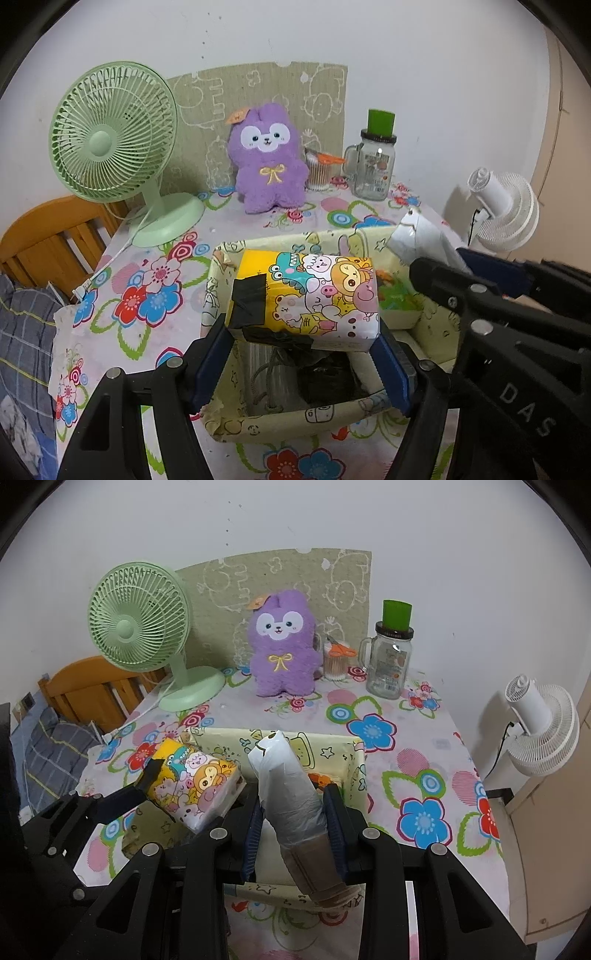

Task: Organize soft objects
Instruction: 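Lower both items into the basket and open both tools to release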

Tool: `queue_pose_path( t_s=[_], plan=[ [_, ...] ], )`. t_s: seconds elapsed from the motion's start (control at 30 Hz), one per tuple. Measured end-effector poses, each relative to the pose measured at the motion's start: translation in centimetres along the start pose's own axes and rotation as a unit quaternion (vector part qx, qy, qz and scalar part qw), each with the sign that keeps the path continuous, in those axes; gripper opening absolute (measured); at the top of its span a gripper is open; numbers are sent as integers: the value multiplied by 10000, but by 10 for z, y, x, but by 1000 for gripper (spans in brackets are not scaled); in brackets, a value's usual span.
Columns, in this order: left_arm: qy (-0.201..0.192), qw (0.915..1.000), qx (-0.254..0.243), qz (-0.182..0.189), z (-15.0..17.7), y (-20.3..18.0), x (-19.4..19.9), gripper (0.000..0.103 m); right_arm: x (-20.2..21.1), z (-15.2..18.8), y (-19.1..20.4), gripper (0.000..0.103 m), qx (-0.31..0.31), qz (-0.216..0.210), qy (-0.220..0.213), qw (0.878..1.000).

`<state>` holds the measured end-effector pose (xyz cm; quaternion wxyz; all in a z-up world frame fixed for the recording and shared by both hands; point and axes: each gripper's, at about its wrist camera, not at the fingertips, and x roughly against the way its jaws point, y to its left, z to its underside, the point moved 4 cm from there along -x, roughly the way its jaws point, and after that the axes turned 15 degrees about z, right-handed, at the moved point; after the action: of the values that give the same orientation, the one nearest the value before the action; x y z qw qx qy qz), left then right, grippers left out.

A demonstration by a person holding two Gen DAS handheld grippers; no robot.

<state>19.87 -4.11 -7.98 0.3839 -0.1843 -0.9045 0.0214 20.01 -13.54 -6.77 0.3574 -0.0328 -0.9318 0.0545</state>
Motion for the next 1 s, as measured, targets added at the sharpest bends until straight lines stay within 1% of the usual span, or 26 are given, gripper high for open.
queue_pose_path(
  t_s=[0.17,0.3,0.33,0.57,0.8,0.93,1.0],
  plan=[
    [118,9999,-24,-12,5,2,-1,77,-7,0,3,36,36,6,56,10000],
    [173,9998,-99,-44,9,3,1,86,-11,-2,6,36,45,-19,74,10000],
    [181,9998,-115,-34,10,3,0,87,-12,-2,6,35,42,-32,79,10000],
    [206,9997,-42,-79,11,9,2,90,-19,-3,18,35,82,-186,137,9997],
    [262,9996,-72,-82,12,8,-2,92,-29,-3,29,35,168,-289,203,9992],
    [258,9996,-73,-102,11,8,-2,93,-36,-1,33,35,202,-393,298,9986],
    [260,9996,-83,-113,11,7,-3,94,-39,0,35,35,203,-520,343,9979]
  ],
)
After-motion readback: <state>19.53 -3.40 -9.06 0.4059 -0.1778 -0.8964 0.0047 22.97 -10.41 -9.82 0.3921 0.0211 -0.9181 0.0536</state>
